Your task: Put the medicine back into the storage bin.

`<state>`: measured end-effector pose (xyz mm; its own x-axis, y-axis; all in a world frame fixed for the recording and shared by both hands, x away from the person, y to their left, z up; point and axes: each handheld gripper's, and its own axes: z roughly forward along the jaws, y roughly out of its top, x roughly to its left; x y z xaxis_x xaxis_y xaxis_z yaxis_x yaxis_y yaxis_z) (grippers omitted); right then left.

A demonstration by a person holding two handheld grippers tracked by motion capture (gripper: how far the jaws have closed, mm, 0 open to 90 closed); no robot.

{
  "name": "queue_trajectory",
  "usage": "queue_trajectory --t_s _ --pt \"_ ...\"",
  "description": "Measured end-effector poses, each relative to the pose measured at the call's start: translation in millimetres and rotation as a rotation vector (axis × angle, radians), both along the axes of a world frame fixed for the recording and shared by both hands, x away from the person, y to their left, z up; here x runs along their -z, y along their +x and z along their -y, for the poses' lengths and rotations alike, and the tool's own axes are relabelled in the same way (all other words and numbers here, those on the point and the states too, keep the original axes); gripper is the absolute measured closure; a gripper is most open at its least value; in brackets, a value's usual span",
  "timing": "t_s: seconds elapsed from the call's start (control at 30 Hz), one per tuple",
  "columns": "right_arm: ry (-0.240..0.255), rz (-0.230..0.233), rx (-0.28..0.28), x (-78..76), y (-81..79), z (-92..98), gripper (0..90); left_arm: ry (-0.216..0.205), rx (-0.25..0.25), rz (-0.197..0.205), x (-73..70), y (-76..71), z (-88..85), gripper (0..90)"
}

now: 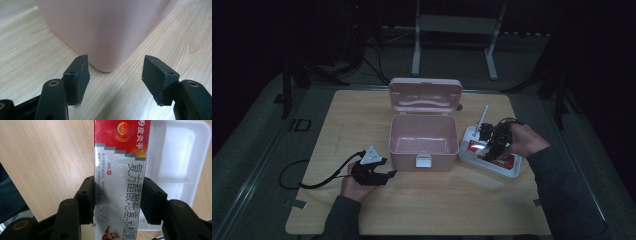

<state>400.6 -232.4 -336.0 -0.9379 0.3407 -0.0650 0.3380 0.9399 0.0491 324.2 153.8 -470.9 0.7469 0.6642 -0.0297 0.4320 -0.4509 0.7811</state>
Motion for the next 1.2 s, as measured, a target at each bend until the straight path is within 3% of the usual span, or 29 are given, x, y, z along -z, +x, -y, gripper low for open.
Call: queue_trajectory --t_s 0.7,0.9,1.2 --pt "0.003 0.03 -0.125 -36.0 18.8 -57.7 51.6 -0.004 0.002 -0.003 0.2 -0.2 0.4 38.2" --pt "0.011 0.037 -0.155 -40.5 21.4 -71.2 51.6 -0.004 0.002 -0.003 0.4 -0.1 0.5 38.2" --pt "0.026 0.051 -0.218 -46.1 26.9 -109.6 51.6 -0.011 0.001 -0.001 -0.3 -0.8 0.0 38.6"
